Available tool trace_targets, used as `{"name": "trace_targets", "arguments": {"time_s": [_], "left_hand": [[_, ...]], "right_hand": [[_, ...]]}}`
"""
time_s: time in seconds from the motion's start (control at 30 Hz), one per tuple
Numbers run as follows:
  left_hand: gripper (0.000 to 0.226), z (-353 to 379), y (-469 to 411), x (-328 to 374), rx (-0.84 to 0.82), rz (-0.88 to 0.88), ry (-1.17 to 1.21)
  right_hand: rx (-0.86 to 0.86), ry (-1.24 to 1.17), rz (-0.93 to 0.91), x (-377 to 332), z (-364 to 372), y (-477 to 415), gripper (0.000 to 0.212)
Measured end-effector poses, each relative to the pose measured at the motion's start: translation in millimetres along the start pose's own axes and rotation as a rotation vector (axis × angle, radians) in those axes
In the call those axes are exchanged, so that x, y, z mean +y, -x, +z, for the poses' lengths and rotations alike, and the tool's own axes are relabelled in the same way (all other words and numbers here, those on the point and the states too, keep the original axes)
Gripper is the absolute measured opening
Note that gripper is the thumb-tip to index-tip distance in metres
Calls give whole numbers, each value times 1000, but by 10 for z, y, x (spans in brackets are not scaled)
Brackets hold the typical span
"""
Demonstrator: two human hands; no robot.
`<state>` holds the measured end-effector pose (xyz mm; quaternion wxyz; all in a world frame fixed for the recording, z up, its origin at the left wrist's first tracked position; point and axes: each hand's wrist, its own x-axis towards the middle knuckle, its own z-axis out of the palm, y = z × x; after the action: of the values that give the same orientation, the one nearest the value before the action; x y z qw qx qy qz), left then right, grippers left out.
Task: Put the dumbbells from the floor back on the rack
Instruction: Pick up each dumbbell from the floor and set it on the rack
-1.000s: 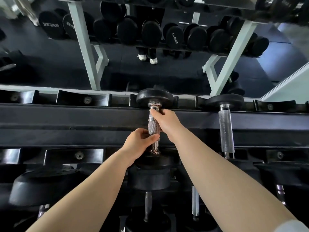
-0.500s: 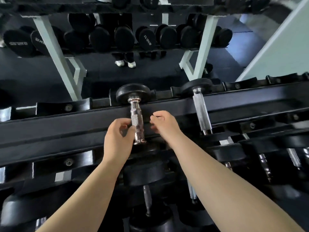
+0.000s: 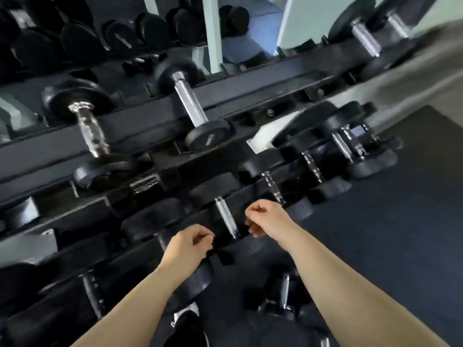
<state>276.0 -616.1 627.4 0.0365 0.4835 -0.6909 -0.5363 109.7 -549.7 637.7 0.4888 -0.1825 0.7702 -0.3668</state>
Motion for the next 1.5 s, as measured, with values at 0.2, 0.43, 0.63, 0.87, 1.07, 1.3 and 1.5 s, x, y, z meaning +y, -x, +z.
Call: {"name": "trace_targets", "arguments": {"time_s": [0.2, 0.43, 0.63, 0.87, 1.07, 1.3, 1.5], "left_hand": [[31, 1736, 358, -487, -355, -191, -226], [24, 3634, 471, -1153, -391, -420, 13], [18, 4902, -344, -2244, -316, -387, -10], [24, 6792, -530, -3584, -784, -457, -103], [50, 7470, -594, -4352, -909, -520, -67], [32, 7658, -172, -4447, -655, -533, 228], [26, 7505, -267, -4547, -609, -557, 204]], "right_hand": [[72, -143, 227, 1728, -1155, 668, 16], [182, -321, 373, 3762, -1951, 736, 13], [237, -439, 438, 5533, -1813, -127, 13], [311, -199, 545, 7714, -1548, -791, 20], [182, -489, 546, 8455, -1283, -1173, 19], [308, -633, 400, 8446, -1172, -1212, 14], [168, -634, 409, 8410, -1152, -1228, 23]]}}
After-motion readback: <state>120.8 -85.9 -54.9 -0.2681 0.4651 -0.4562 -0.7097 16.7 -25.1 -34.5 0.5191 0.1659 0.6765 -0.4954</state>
